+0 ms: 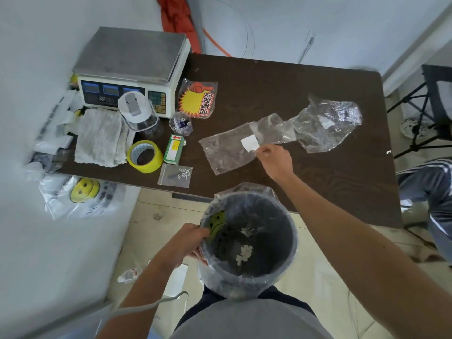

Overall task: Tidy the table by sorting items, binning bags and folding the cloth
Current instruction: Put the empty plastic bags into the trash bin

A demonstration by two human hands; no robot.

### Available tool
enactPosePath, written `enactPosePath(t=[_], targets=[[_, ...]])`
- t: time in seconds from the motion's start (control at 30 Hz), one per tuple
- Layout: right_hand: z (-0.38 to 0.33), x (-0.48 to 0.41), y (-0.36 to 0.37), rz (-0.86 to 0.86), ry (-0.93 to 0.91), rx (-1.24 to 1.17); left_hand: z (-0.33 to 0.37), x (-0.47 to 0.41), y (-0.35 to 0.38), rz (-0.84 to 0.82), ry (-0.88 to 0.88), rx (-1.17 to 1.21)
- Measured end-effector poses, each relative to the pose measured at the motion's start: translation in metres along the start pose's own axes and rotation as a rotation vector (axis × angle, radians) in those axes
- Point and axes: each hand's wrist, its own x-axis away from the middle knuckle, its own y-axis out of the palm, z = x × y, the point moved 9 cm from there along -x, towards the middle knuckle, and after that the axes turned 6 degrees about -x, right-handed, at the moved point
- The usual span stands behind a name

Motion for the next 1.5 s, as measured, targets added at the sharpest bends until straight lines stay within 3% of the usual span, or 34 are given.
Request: enactPosePath(t=[0.23,0.37,0.5,1.13,1.5], targets=[[0.026,0.025,-0.016,0.131,0.181,-0.403,0.003,0.005,0.005,-0.016,0.061,-0.026],[0.040,0.050,-0.016,0.096,0.309,-0.651,0.002,0.009,0.008,-0.032,0.094,-0.019],[0.053,0.073,-0.012,0.045,0.362,-0.730,0.001,0.009,0.008,-0.012,0.091,0.013],[0.059,0.121,-0.002,-0.080,0.350,-0.617,0.003,0.009,0.007,0.015,0.096,-0.039],[0.042,0.134,-0.010,-0.127,0.077,-0.234,0.002,0.008,0.008,-0.002,0.093,-0.037]])
